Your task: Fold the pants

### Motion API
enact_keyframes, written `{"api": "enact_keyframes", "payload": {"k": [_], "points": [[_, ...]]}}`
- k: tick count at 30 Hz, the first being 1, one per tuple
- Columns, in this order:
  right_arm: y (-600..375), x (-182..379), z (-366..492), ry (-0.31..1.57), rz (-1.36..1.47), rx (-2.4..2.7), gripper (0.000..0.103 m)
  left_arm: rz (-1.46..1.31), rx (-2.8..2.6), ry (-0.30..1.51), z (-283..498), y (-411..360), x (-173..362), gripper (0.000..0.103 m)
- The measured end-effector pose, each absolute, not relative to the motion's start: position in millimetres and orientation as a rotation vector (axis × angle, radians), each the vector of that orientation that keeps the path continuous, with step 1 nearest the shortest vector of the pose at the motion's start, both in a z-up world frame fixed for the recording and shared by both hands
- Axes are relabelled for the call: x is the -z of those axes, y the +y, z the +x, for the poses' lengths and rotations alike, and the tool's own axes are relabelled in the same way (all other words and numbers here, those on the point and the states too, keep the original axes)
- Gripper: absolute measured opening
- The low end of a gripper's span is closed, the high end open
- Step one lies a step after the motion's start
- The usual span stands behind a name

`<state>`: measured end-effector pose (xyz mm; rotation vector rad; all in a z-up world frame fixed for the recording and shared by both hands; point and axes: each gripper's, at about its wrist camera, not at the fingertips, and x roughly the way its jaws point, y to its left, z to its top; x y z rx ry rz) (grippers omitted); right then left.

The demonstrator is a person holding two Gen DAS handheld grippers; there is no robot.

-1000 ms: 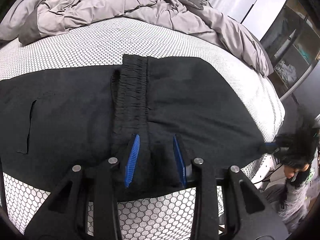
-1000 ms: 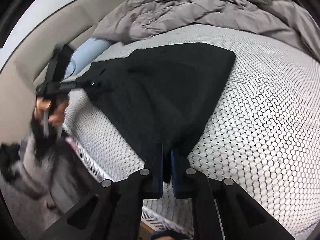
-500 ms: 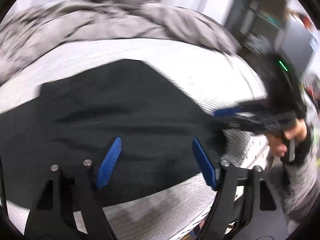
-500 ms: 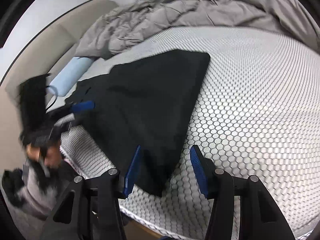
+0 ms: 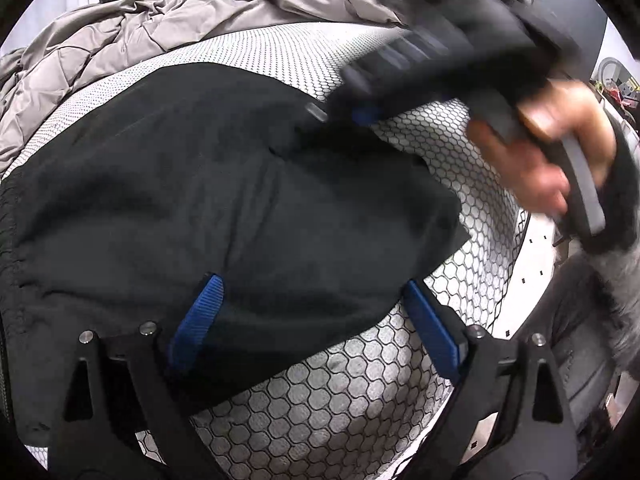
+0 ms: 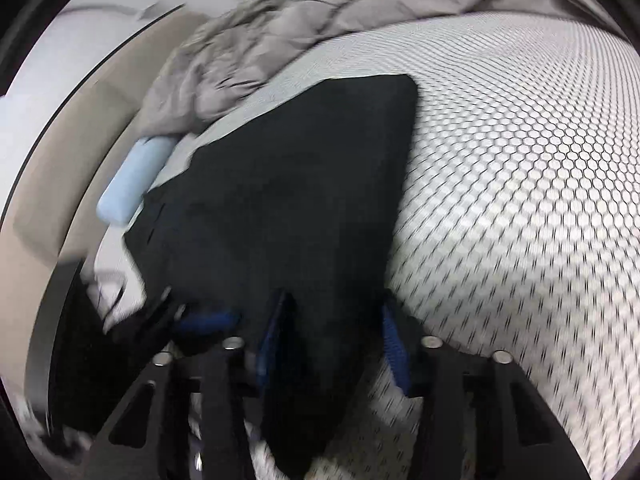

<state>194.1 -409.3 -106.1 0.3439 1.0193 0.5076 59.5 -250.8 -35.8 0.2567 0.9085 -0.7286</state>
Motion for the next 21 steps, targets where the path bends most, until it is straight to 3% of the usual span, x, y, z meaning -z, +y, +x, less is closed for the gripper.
{"api": "enact_keyframes", "payload": {"k": [4,14,21], "points": [[-413.2,102.9,244.9,1.0,0.43,-0.469,0.033,0.258,0.731,0.912,62.2,-249.4,37.5,0.092],[-425.6,88.2,357.2,1.029,0.451,-0.356,0.031,0.28,0.781,0.889,52.2,-239.6,36.7,0.093],[-426.7,85.8,312.7,1.038,0.46,-0.357,0.031,0.2,0.834,0.884,51.4,-209.5,14.0,0.093]]}}
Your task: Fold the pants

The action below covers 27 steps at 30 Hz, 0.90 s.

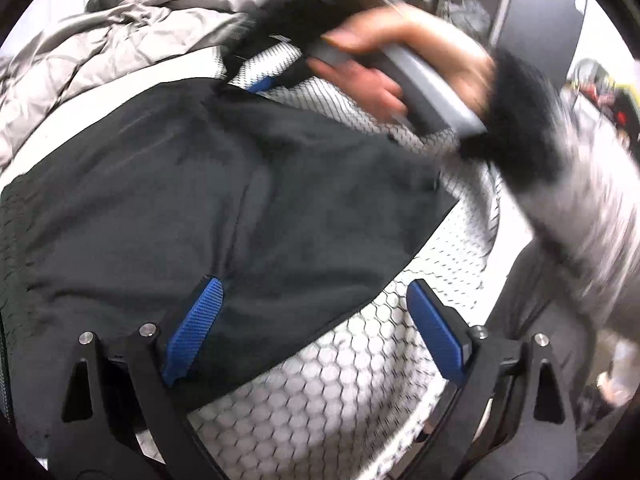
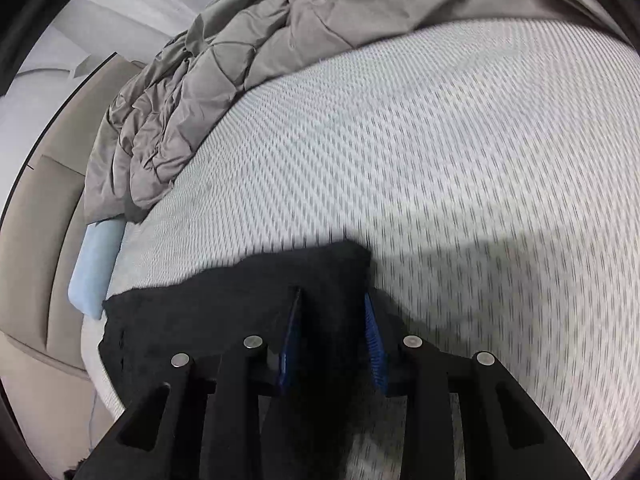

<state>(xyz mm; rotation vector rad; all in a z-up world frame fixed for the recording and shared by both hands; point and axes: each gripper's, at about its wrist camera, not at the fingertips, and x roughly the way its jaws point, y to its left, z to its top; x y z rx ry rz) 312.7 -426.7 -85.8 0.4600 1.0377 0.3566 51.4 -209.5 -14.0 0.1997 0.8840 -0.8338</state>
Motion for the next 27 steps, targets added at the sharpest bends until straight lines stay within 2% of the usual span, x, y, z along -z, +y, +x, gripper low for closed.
{"api": "enact_keyframes", "payload": {"k": [4,8,14,16,19,22,27], "points": [[-422.3,90.2,239.8,1.048,0.392,-0.436,0.033,0.08,0.808,0.825,56.1,-172.2,-13.8,0.093],[-411.6,93.2,176.7,1.042,0.314,-0.495,0.029,-0.023,0.658,0.801,74.9,-144.5,-20.9,0.093],[-411.1,93.0,120.1,1.029,0.213,-0.533,0.03,-0.026,0.641,0.835,86.8,-169.3,-3.9,0.093],[-418.6,79.7,118.6,0.978,0.255,-0.547,0.032,0.012,0.659,0.841,83.8,-191.7,5.2,0.093],[-429.6,65.4,127.8,0.919,0.324,-0.546,0.045,0.13,0.644,0.867,69.3,-226.0,23.0,0.093],[-429.7,67.9,157.5,0.944,0.322,-0.508,0.046,0.23,0.596,0.865,61.0,-256.2,37.7,0.095],[-410.3,86.4,208.9,1.041,0.255,-0.499,0.046,0.201,0.598,0.887,61.1,-259.8,41.4,0.096]]}}
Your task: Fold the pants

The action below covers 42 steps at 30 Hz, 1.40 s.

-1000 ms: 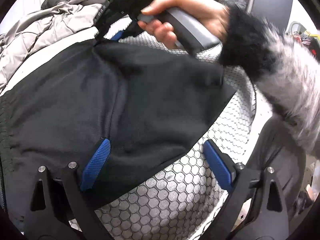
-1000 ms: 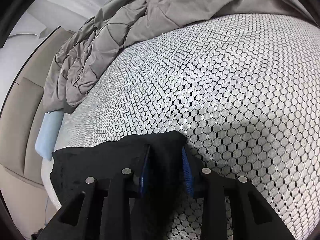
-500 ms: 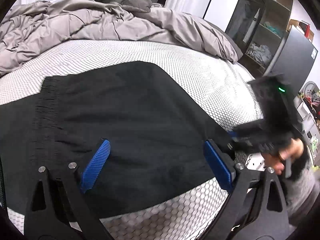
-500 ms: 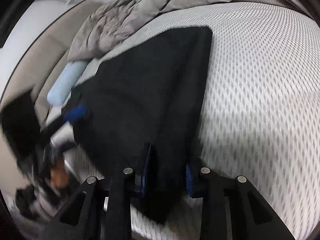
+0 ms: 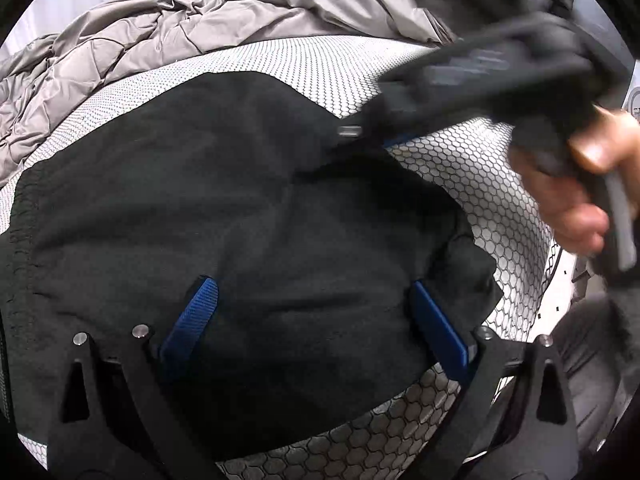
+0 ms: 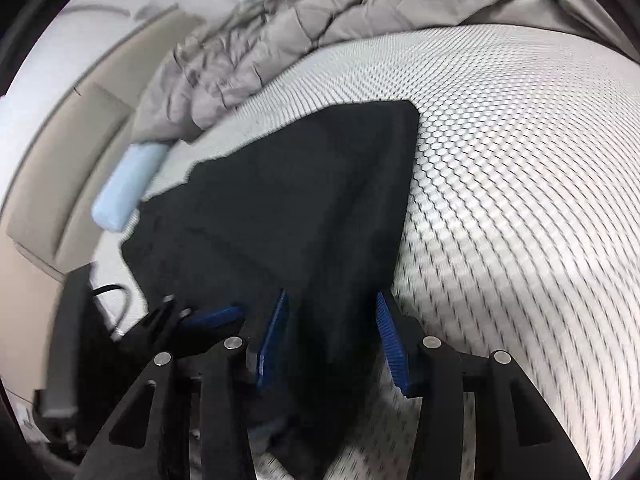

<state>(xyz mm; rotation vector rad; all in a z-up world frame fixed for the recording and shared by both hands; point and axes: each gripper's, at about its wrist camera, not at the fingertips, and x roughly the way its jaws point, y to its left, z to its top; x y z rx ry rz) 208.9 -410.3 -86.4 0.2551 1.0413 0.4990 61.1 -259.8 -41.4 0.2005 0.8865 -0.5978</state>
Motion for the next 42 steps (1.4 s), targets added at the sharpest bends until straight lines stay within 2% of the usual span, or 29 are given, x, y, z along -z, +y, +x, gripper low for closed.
{"api": "enact_keyframes", "payload": {"k": [6,10,16,20,26,30,35,36,38,40,42], "points": [[-401.7,97.1,283.1,1.049,0.292,-0.454,0.044,0.202,0.6,0.899,58.9,-259.0,39.3,0.096],[-409.0,95.6,327.6,1.034,0.309,-0.427,0.029,0.197,0.616,0.903,52.5,-255.7,38.6,0.096],[-415.3,87.0,373.7,1.006,0.342,-0.33,0.028,0.196,0.638,0.891,48.3,-251.7,37.4,0.097],[-410.1,86.8,364.4,1.015,0.346,-0.333,0.038,0.186,0.658,0.86,47.9,-247.8,35.4,0.098],[-420.0,93.1,280.2,1.006,0.374,-0.423,0.044,0.126,0.676,0.844,43.0,-231.5,18.4,0.097],[-414.4,101.1,235.9,1.003,0.379,-0.458,0.044,0.081,0.674,0.783,40.7,-207.6,-4.5,0.097],[-425.9,104.2,205.6,0.976,0.432,-0.479,0.044,0.009,0.542,0.78,62.6,-155.7,-8.9,0.097],[-423.8,106.5,208.5,0.969,0.441,-0.475,0.042,-0.009,0.505,0.783,69.1,-143.6,-7.9,0.097],[-424.1,110.7,208.8,0.97,0.457,-0.481,0.026,-0.057,0.444,0.78,80.9,-120.9,-5.5,0.097],[-421.4,104.2,209.7,0.954,0.442,-0.492,0.015,-0.11,0.382,0.789,92.1,-98.5,-5.8,0.097],[-420.3,87.4,210.7,0.913,0.436,-0.501,0.011,-0.151,0.35,0.781,99.5,-80.0,-5.7,0.097]]}}
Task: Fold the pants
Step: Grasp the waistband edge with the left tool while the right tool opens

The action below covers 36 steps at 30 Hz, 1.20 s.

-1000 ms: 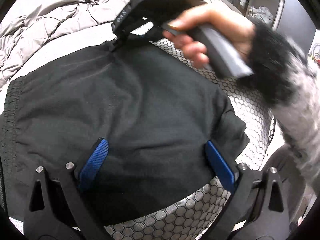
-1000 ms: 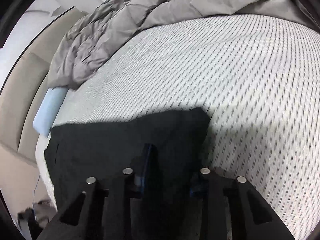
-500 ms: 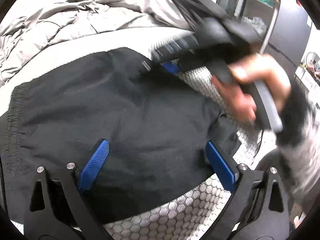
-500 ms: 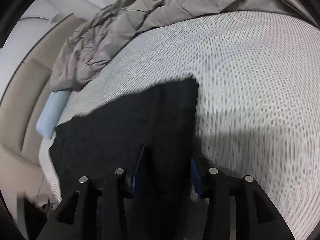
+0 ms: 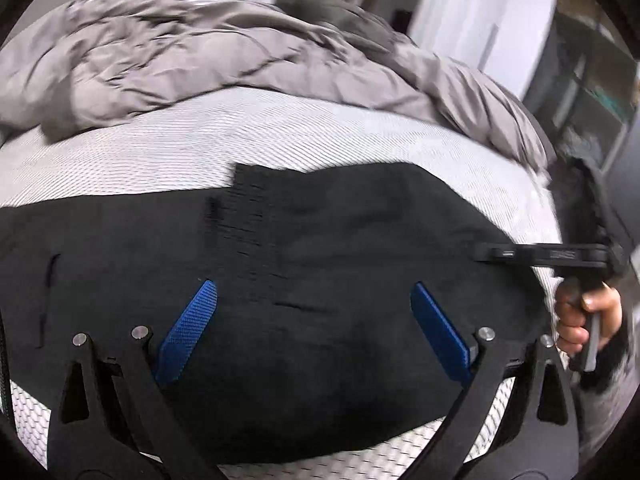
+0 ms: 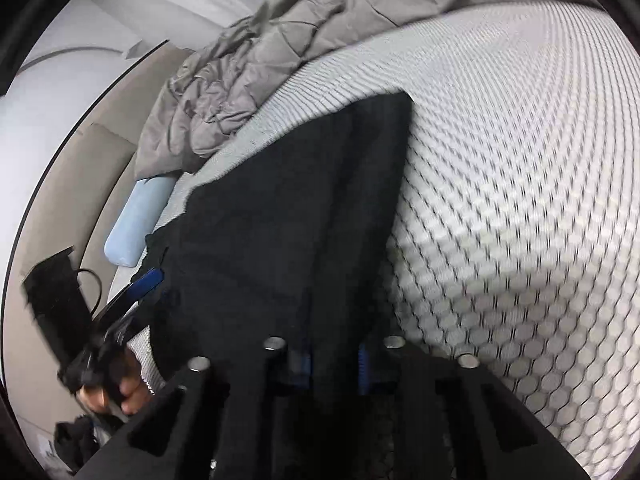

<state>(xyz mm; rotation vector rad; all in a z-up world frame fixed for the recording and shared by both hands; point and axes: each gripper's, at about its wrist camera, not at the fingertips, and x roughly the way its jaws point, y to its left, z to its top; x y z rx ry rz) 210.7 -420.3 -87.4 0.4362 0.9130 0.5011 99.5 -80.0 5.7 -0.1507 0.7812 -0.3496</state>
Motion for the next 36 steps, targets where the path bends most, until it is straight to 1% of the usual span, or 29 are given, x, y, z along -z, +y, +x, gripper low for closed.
{"api": "enact_keyframes", "payload": {"k": [2,3,4,5,6,9,11,13,14,16,18,19,20,21,22,24,25,27,30,34,36], "points": [[-422.6,76.0,209.8,0.892,0.39,-0.479,0.012,-0.155,0.313,0.807,105.4,-67.5,-0.3,0.097],[-420.4,77.8,211.1,0.909,0.346,-0.45,0.013,-0.149,0.302,0.824,111.5,-62.4,3.8,0.097],[-415.7,85.0,214.2,0.952,0.296,-0.416,0.021,-0.142,0.288,0.839,116.7,-58.8,8.6,0.097],[-412.9,92.8,216.5,0.992,0.268,-0.38,0.031,-0.134,0.266,0.848,118.9,-55.0,12.1,0.095],[-413.0,94.1,215.3,0.989,0.271,-0.368,0.032,-0.127,0.246,0.851,119.4,-52.1,14.9,0.092],[-418.6,75.0,194.0,0.904,0.268,-0.332,0.033,-0.111,0.274,0.828,117.0,-52.3,10.2,0.091],[-418.1,55.3,171.0,0.81,0.238,-0.337,0.033,-0.078,0.314,0.788,108.9,-61.9,1.7,0.091],[-407.0,45.1,157.9,0.779,0.208,-0.366,0.033,-0.041,0.388,0.76,94.4,-76.7,-5.5,0.091],[-396.4,44.3,153.5,0.788,0.19,-0.4,0.033,-0.031,0.452,0.763,92.0,-87.1,-4.1,0.09],[-368.3,49.1,148.6,0.807,0.123,-0.461,0.033,-0.008,0.534,0.792,90.2,-106.9,2.8,0.081],[-337.7,62.1,151.3,0.857,0.024,-0.492,0.033,0.043,0.606,0.837,92.7,-126.9,16.0,0.064],[-325.3,70.4,155.7,0.885,-0.011,-0.496,0.033,0.069,0.627,0.858,94.9,-133.7,23.1,0.061],[-313.7,82.7,159.9,0.923,-0.045,-0.496,0.034,0.104,0.628,0.877,97.8,-140.0,31.3,0.055],[-309.6,89.2,160.9,0.932,-0.07,-0.49,0.034,0.138,0.62,0.893,100.1,-143.3,37.5,0.046],[-305.8,93.2,160.3,0.93,-0.105,-0.487,0.034,0.163,0.611,0.902,101.3,-143.8,41.7,0.043],[-304.4,92.5,155.6,0.912,-0.172,-0.484,0.034,0.138,0.628,0.901,102.2,-131.2,42.1,0.032],[-310.5,90.5,152.6,0.908,-0.191,-0.444,0.034,0.118,0.628,0.905,101.7,-124.6,41.9,0.029],[-330.7,88.7,146.3,0.904,-0.191,-0.372,0.034,0.096,0.62,0.904,98.8,-107.8,41.9,0.029],[-360.5,89.5,143.1,0.916,-0.119,-0.34,0.034,0.083,0.609,0.897,95.1,-96.7,41.9,0.029],[-361.0,77.5,137.0,0.866,-0.084,-0.358,0.036,0.041,0.602,0.857,90.5,-89.5,23.1,0.029],[-352.2,71.5,139.6,0.848,-0.073,-0.375,0.037,0.038,0.591,0.826,99.5,-96.1,9.2,0.033]]}}
